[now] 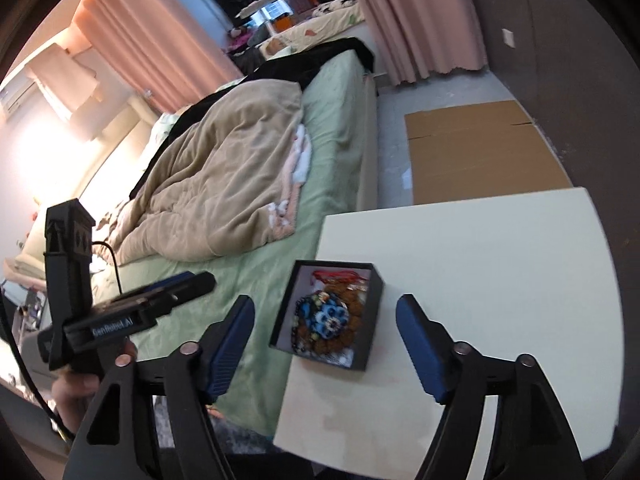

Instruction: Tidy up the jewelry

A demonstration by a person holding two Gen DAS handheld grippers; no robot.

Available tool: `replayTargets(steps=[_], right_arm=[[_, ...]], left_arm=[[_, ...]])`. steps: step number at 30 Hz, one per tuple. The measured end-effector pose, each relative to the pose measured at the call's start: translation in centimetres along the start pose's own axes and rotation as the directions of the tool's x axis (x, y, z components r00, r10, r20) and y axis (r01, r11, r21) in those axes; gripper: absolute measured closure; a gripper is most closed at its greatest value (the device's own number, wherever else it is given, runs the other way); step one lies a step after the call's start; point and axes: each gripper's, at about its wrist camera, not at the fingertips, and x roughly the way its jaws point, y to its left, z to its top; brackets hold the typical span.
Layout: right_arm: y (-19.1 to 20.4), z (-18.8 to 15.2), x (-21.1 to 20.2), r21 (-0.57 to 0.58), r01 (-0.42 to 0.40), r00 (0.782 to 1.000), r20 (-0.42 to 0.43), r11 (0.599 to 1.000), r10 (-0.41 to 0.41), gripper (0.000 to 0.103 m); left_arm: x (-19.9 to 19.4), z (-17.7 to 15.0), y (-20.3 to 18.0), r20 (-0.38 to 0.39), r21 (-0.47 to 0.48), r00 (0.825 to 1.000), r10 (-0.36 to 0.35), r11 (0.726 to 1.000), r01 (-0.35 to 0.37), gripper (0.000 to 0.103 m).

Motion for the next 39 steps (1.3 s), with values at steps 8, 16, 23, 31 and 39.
replayTargets(steps=[8, 16, 23, 31, 39], right_arm=[[-3.3, -1.6, -4.8, 0.037, 0.054, 0.997, 0.048, 0.998, -0.056, 0.008], [-4.4, -3.7, -7.9, 0.02, 0.092, 0.991, 0.095, 0.996, -0.094, 0.0], [-6.3, -6.5, -10.2, 0.0, 0.158, 0.98, 0.123, 0.987, -0.157, 0.0], [-7.4, -9.3, -11.7, -0.025, 0.189, 0.975, 0.121, 0.982, -0.184, 0.0], [-6.9, -11.6, -13.5, -0.018, 0.171, 0.973, 0.162, 0.985, -0.165, 0.0]], left_arm=[[-3.1, -0.9, -3.7, 0.061, 0.053, 0.998, 0.007, 0.999, -0.01, 0.028], [-6.0, -4.5, -6.8, 0.162, 0.112, 0.986, 0.027, 0.993, -0.046, 0.028], [-7.2, -7.8, -10.5, 0.213, 0.174, 0.977, -0.01, 0.984, -0.028, 0.023], [-8.8, -11.3, -12.4, 0.296, 0.205, 0.955, -0.004, 0.977, -0.059, 0.022], [-10.2, -13.6, -12.9, 0.361, 0.208, 0.932, -0.002, 0.975, -0.079, 0.0]])
